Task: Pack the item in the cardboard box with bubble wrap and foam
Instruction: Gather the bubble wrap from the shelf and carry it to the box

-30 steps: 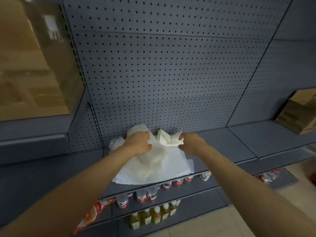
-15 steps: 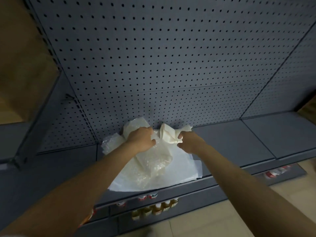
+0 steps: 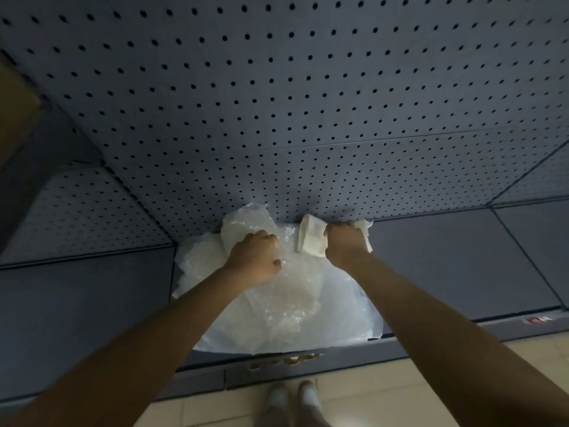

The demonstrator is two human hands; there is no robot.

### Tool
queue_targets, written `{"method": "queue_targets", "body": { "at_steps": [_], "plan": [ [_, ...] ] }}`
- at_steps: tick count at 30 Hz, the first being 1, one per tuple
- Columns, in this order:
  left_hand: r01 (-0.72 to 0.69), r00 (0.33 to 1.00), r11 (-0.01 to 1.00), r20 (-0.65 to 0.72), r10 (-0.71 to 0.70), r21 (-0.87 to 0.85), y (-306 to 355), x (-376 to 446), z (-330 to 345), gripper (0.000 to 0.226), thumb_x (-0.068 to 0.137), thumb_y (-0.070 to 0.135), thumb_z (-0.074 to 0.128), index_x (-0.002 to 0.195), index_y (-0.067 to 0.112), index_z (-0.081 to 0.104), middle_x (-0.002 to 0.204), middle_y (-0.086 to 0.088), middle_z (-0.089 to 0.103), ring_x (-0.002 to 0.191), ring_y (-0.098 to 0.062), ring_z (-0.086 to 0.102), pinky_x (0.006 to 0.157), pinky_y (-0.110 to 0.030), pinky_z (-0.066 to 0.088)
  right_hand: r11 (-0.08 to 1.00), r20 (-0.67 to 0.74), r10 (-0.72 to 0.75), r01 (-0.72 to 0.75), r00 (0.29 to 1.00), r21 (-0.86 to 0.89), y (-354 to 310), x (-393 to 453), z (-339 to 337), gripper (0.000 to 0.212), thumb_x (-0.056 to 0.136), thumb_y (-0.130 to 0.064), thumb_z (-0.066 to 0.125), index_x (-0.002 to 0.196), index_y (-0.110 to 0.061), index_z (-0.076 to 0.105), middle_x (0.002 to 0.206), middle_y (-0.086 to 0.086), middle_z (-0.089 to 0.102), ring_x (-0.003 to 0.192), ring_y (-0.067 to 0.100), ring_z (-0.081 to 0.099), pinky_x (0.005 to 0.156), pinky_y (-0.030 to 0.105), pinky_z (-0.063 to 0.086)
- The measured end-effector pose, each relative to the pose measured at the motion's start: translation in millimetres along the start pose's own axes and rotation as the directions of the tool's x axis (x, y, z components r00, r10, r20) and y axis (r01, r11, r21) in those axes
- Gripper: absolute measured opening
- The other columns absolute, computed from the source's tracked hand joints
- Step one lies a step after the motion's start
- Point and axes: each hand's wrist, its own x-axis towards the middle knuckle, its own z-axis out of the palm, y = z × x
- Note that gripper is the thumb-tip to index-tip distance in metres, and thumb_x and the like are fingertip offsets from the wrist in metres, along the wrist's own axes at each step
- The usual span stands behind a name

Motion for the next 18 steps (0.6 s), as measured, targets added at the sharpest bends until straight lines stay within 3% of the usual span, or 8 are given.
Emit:
{"method": "queue_targets", "body": {
  "at_steps": [4, 10, 15, 18],
  "plan": [
    [0.029, 0.999, 0.999, 0.021, -0.030, 0.015, 1, 9, 7, 0.044, 0.088, 0.034, 0.056, 0.127, 0.014, 0.054, 0.126, -0.007, 0.053, 0.117, -0.026, 0.050, 0.094, -0.040, 0.048, 0.991, 0.007, -0.031, 0.032, 0.999, -0.129, 8, 23, 11, 0.057, 0.082, -0.012, 0.061, 0.136, -0.011, 0.042, 0.136, 0.012, 0.047, 0.129, 0.033, 0.036, 0.111, 0.038, 0.030],
    [0.056, 0.998, 0.998, 0.033, -0.057, 0.032, 4, 15, 11, 0.043, 0.087, 0.035, 0.057, 0.124, 0.015, 0.052, 0.124, -0.008, 0.053, 0.115, -0.027, 0.049, 0.092, -0.039, 0.047, 0.969, 0.041, -0.082, 0.090, 0.996, -0.228, 24, 37, 42, 0.077, 0.077, -0.019, 0.069, 0.141, -0.016, 0.026, 0.137, 0.011, 0.043, 0.131, 0.032, 0.038, 0.114, 0.043, 0.026],
    [0.069, 0.996, 0.997, 0.048, -0.071, 0.043, 6, 16, 11, 0.043, 0.088, 0.035, 0.056, 0.126, 0.016, 0.050, 0.126, -0.007, 0.051, 0.117, -0.027, 0.047, 0.094, -0.039, 0.044, 0.950, -0.052, -0.159, 0.138, 0.986, -0.279, 35, 39, 47, 0.074, 0.081, -0.016, 0.064, 0.143, -0.015, 0.024, 0.133, 0.012, 0.045, 0.126, 0.033, 0.040, 0.116, 0.043, 0.024],
    [0.069, 0.996, 0.996, 0.054, -0.072, 0.053, 7, 17, 12, 0.043, 0.089, 0.035, 0.056, 0.127, 0.016, 0.049, 0.127, -0.007, 0.050, 0.118, -0.026, 0.047, 0.094, -0.039, 0.045, 0.957, -0.050, -0.203, 0.187, 0.978, -0.224, 37, 36, 44, 0.064, 0.083, -0.015, 0.057, 0.141, -0.015, 0.029, 0.132, 0.014, 0.045, 0.125, 0.034, 0.040, 0.116, 0.042, 0.023]
  ]
}}
